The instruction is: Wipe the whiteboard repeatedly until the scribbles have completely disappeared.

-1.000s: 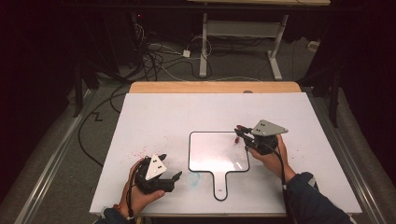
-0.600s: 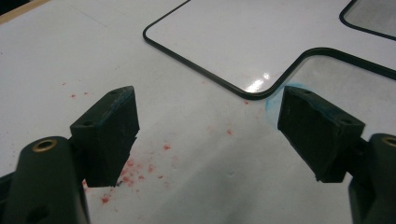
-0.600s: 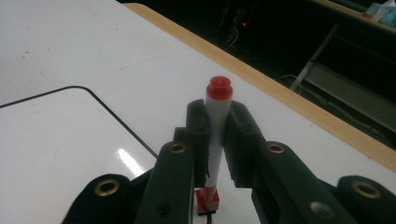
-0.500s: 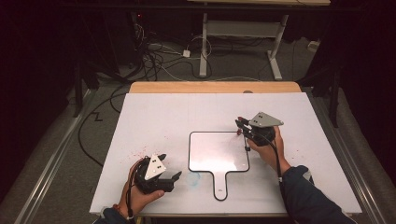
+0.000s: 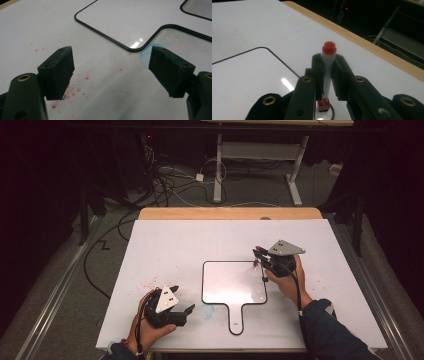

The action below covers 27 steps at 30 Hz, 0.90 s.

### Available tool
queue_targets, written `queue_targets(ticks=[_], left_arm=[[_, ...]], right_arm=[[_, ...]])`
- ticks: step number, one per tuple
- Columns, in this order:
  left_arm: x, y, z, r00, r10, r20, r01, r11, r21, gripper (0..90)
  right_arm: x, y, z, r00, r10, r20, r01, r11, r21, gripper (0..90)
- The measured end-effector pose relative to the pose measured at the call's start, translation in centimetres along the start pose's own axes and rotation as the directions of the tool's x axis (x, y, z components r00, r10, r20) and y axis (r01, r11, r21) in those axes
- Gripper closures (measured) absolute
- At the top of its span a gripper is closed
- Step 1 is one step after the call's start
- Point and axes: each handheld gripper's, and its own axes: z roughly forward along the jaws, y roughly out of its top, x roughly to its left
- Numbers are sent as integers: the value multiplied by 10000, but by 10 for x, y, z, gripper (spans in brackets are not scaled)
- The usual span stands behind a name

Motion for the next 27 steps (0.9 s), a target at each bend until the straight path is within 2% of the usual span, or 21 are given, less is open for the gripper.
queue_targets(ticks=[3,6,8,9,11,13,16,19,21,23,25,27], left_arm=[[0,0,0,10000,-19,7,19,10000,15,196],[0,0,0,10000,2,16,-2,10000,10,196],[0,0,-1,10000,-2,23,2,10000,-3,196],[0,0,-1,10000,-9,30,9,10000,-1,196],[0,0,0,10000,22,23,-22,10000,34,196],[0,-1,0,10000,22,28,-22,10000,57,196],[0,-1,0,10000,0,28,0,10000,75,196],[0,-1,1,10000,-35,51,34,9999,109,196],[0,-2,1,10000,-8,56,7,9998,185,196],[0,-2,1,10000,-26,59,24,9998,212,196],[0,-2,1,10000,-30,48,29,9997,235,196],[0,-2,1,10000,-46,46,45,9997,223,196]], right_arm=[[11,3,0,9970,64,-768,-78,9998,-173,817],[24,5,-3,9930,-146,-1175,126,9998,-180,817],[24,4,-4,9916,2,-1294,-30,9998,-212,817],[22,3,-4,9915,113,-1297,-141,9997,-203,817],[18,3,-4,9949,84,-1008,-102,9998,-177,817],[12,1,-4,9992,-91,-394,89,9999,-66,817],[5,-1,-5,10000,54,0,-54,10000,19,817],[8,0,-6,9996,116,-243,-116,9999,-10,816],[13,0,-7,9953,444,-860,-457,9989,-140,817],[22,2,-8,9922,243,-1222,-266,9995,-169,816],[27,3,-10,9925,48,-1223,-65,9999,-141,817],[25,2,-11,9938,13,-1115,-22,10000,-82,816]])
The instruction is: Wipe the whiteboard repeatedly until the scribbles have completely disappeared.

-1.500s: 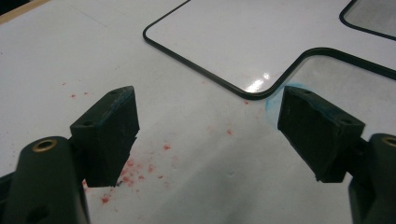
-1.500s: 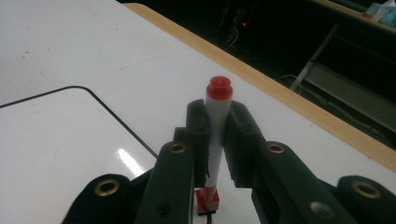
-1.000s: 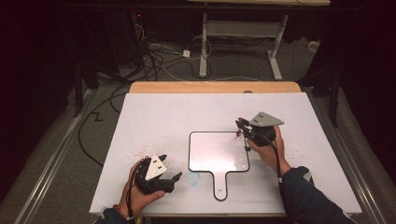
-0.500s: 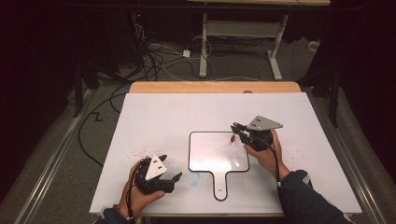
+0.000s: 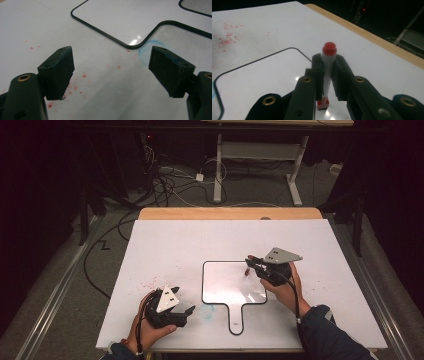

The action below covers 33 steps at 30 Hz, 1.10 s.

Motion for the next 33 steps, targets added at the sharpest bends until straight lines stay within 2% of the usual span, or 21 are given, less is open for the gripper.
queue_targets(ticks=[2,5,6,8,9,11,14,17,20,21,23,26,30,33], left_arm=[[0,0,0,10000,3,9,-4,10000,5,196],[0,0,0,10000,-1,5,1,10000,15,196],[0,0,0,10000,-4,3,4,10000,22,196],[0,0,0,10000,1,17,-1,10000,24,196],[0,0,0,10000,-1,15,1,10000,30,196],[0,0,0,10000,-2,14,2,10000,32,196],[0,0,0,10000,5,24,-6,10000,58,196],[-1,0,0,10000,13,38,-13,10000,71,196],[-2,0,1,10000,6,45,-6,10000,64,196],[-2,0,1,10000,16,54,-16,10000,75,196],[-2,0,1,10000,9,64,-9,10000,87,196],[-2,-1,1,10000,6,70,-7,9999,105,196],[-2,-1,0,10000,18,98,-20,9999,137,196],[-2,-1,0,9999,1,109,-3,9999,116,196]], right_arm=[[-6,-2,-2,9988,-97,484,91,9999,126,817],[-17,-5,-5,9945,34,1048,-57,9998,215,817],[-20,-6,-6,9929,-47,1187,15,9996,266,817],[-23,-7,-8,9936,51,1126,-81,9996,260,817],[-22,-7,-9,9944,114,1051,-143,9995,264,816],[-20,-7,-14,9981,343,521,-357,9990,260,816],[-13,-8,-21,9990,440,92,-443,9985,330,816],[-10,-9,-28,9989,456,66,-458,9979,450,817],[-14,-11,-33,9983,131,572,-165,9981,589,817],[-16,-12,-34,9982,278,530,-308,9980,560,817],[-15,-13,-35,9986,250,463,-274,9982,530,816],[-9,-12,-35,9995,327,-49,-324,9982,504,816],[-3,-11,-38,9956,558,-751,-522,9974,501,816],[2,-11,-42,9925,509,-1114,-452,9976,528,816]])
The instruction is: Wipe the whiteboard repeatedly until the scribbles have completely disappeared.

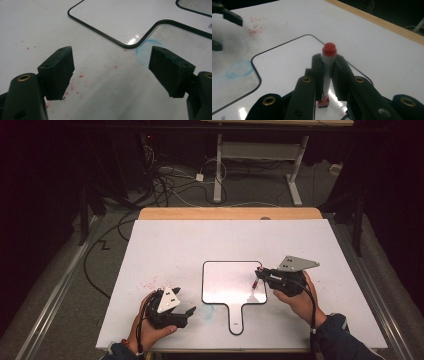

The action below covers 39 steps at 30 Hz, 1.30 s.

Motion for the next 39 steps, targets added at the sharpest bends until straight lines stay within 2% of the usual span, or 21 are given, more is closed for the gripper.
queue_targets(ticks=[4,8,13,16,19,22,25,28,30,33,37,39], left_arm=[[0,0,0,10000,30,-6,-30,10000,17,196],[-1,0,0,10000,23,-12,-23,10000,6,196],[-1,-1,1,10000,17,-17,-17,10000,38,196],[-1,0,1,10000,9,-27,-9,10000,30,196],[0,-1,1,10000,-10,-28,10,10000,48,196],[0,-1,1,10000,-26,-23,26,10000,44,196],[0,-1,1,10000,-30,-18,30,10000,42,196],[-1,-1,1,10000,28,13,-28,10000,79,196],[-2,-1,1,10000,28,22,-28,10000,72,196],[-1,-1,1,10000,-3,12,3,10000,71,196],[-1,0,0,10000,-20,13,20,10000,28,196],[-1,0,0,10000,-12,-1,12,10000,34,196]], right_arm=[[5,0,-2,9991,-412,24,412,9990,149,816],[-2,0,-3,9933,-846,791,824,9961,305,816],[-19,0,3,9925,-695,1006,685,9976,136,816],[-21,1,8,9891,-921,1152,922,9957,47,816],[-22,1,9,9912,-790,1058,793,9968,15,816],[-22,-1,4,9982,-458,396,460,9989,-57,815],[-16,-2,2,9995,-237,-187,233,9996,-178,815],[-8,-1,3,9979,-358,-539,347,9992,-199,815],[-2,0,2,9967,-570,-576,567,9984,-76,816],[1,0,-4,9972,-591,-461,598,9981,135,816],[-2,-4,-17,9974,-716,117,710,9964,461,816],[-5,-6,-21,9973,-701,213,690,9964,487,816]])
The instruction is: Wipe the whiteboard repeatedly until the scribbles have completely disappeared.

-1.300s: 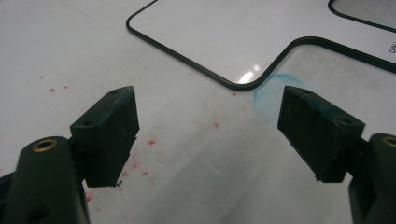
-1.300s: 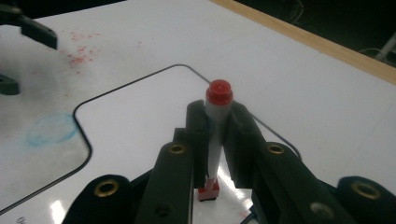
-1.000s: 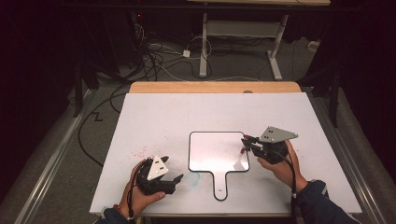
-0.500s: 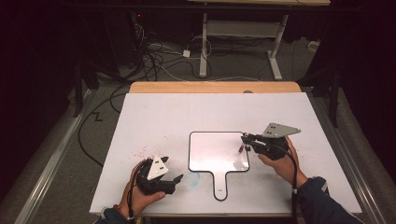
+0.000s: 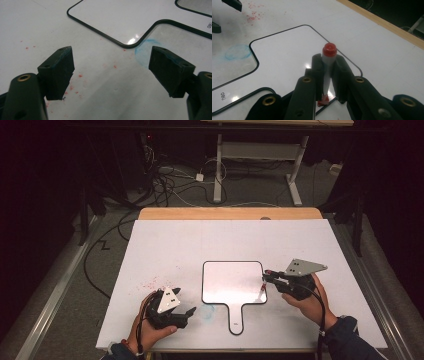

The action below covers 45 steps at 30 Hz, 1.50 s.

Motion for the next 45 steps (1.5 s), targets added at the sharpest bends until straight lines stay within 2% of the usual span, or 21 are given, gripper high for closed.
queue_targets(ticks=[4,9,11,17,20,22,23,26,27,29,31,33,37,40,45], left_arm=[[-1,0,1,10000,83,33,-83,10000,16,196],[-1,0,2,10000,62,38,-62,10000,59,196],[-1,-1,2,10000,62,40,-62,10000,74,196],[-1,-1,2,10000,56,52,-57,10000,75,196],[-1,-1,2,10000,59,47,-59,9999,92,196],[0,-1,2,10000,65,45,-65,9999,111,196],[0,-1,2,10000,67,48,-68,9999,106,196],[0,-1,2,10000,41,43,-41,9999,92,196],[0,-1,2,10000,44,48,-44,10000,89,196],[0,-1,2,10000,36,62,-37,10000,91,196],[0,-1,2,10000,23,62,-24,9999,98,196],[0,-1,2,10000,38,60,-39,9999,123,196],[-1,-1,2,9999,60,85,-61,9999,136,196],[0,-1,1,9999,85,62,-86,9999,98,196],[2,-1,1,9999,99,-23,-99,9999,56,196]], right_arm=[[-4,-2,1,9999,-122,35,123,9998,-166,816],[-12,-3,10,9997,-196,162,204,9983,-547,816],[-15,-3,13,10000,-10,90,16,9975,-708,816],[-14,1,24,9999,-62,155,76,9959,-897,816],[-15,2,30,9994,-28,350,64,9946,-1035,816],[-17,3,34,9990,282,349,-242,9935,-1109,816],[-17,4,35,9990,284,350,-244,9936,-1105,816],[-15,6,38,9963,-145,852,229,9949,-980,816],[-16,6,39,9947,-156,1015,254,9950,-962,817],[-20,5,39,9954,152,941,-51,9943,-1069,817],[-18,5,38,9960,154,880,-61,9945,-1045,817],[-14,6,39,9986,447,298,-409,9922,-1177,816],[-1,9,41,9988,384,-303,-416,9926,-1141,816],[2,10,37,9984,440,-360,-476,9933,-1052,816],[-2,16,9,9973,728,-103,-735,9875,-1393,816]])
